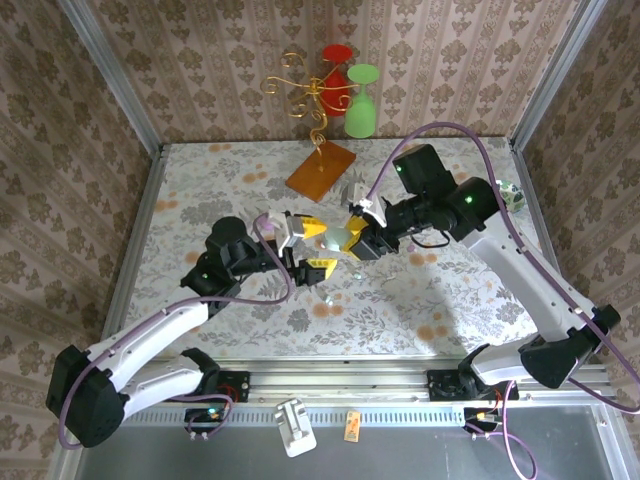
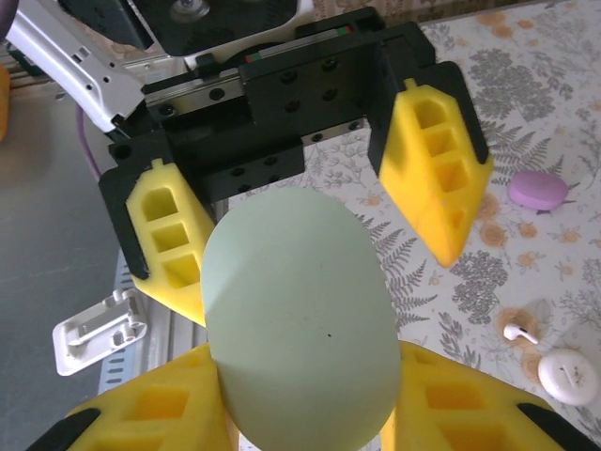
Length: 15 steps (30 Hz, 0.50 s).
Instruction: Insert the wireless bluetooth earbuds into the charging case
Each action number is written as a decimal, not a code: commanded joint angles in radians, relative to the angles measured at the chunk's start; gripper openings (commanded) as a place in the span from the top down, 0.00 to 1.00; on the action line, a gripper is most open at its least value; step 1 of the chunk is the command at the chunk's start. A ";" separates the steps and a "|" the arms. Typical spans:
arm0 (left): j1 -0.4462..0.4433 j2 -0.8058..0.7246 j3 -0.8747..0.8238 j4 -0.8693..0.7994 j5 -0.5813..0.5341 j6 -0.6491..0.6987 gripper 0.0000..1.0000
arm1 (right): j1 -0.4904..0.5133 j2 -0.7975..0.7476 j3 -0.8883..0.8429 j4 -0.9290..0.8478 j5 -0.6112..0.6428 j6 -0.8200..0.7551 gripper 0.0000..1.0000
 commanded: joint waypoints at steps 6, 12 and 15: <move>-0.017 0.002 0.047 0.043 0.069 -0.031 0.25 | 0.025 0.032 0.038 -0.045 -0.020 -0.009 0.84; -0.025 0.005 0.056 0.045 0.095 -0.043 0.32 | 0.029 0.032 0.036 -0.057 0.002 -0.028 0.86; -0.026 0.007 0.055 0.045 0.105 -0.045 0.37 | 0.029 0.032 0.033 -0.058 0.003 -0.035 0.86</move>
